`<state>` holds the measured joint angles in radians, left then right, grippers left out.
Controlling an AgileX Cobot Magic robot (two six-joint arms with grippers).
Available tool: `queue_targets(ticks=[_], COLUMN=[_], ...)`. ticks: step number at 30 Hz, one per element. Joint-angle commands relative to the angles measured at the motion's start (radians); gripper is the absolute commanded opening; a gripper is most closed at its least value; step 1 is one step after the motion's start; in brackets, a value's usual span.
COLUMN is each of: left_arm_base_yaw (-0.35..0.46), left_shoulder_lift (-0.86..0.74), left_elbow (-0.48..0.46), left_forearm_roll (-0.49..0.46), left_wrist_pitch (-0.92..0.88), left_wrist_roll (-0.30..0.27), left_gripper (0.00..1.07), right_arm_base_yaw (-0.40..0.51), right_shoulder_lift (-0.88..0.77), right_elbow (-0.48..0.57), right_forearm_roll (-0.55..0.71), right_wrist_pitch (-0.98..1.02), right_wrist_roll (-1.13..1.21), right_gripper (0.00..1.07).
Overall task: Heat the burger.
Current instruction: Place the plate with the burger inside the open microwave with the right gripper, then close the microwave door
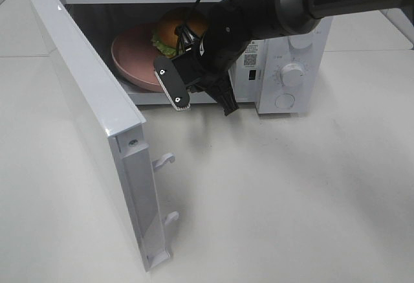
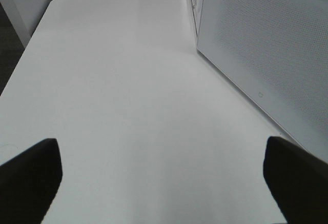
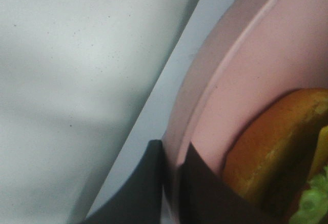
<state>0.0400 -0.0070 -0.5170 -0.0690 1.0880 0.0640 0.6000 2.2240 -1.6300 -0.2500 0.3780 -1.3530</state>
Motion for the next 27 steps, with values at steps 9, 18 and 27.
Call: queue_targets(ticks=[9,18,27], left_arm_base_yaw=[0.002,0.002,0.002], left_shoulder_lift=[-0.012,-0.012,-0.012], left_elbow=[-0.001,-0.001,-0.001], left_forearm_roll=[-0.001,-0.001,-0.001], left_wrist_pitch=[-0.018,-0.018,-0.018], left_wrist_roll=[-0.001,-0.001,-0.001], left_gripper=[1.00,1.00,1.00], right_arm_base_yaw=[-0.004,-0.004,-0.004], right_shoulder_lift=[-0.020,-0.024,-0.078], right_elbow=[-0.014,-0.012,0.078], right_forearm_roll=[-0.012,-0.012,-0.012], right_wrist_pitch=[-0.044,-0.043,-0.043], right_wrist_roll=[0.023,0.078,0.105], right_gripper=[0.05,0.36,0.47])
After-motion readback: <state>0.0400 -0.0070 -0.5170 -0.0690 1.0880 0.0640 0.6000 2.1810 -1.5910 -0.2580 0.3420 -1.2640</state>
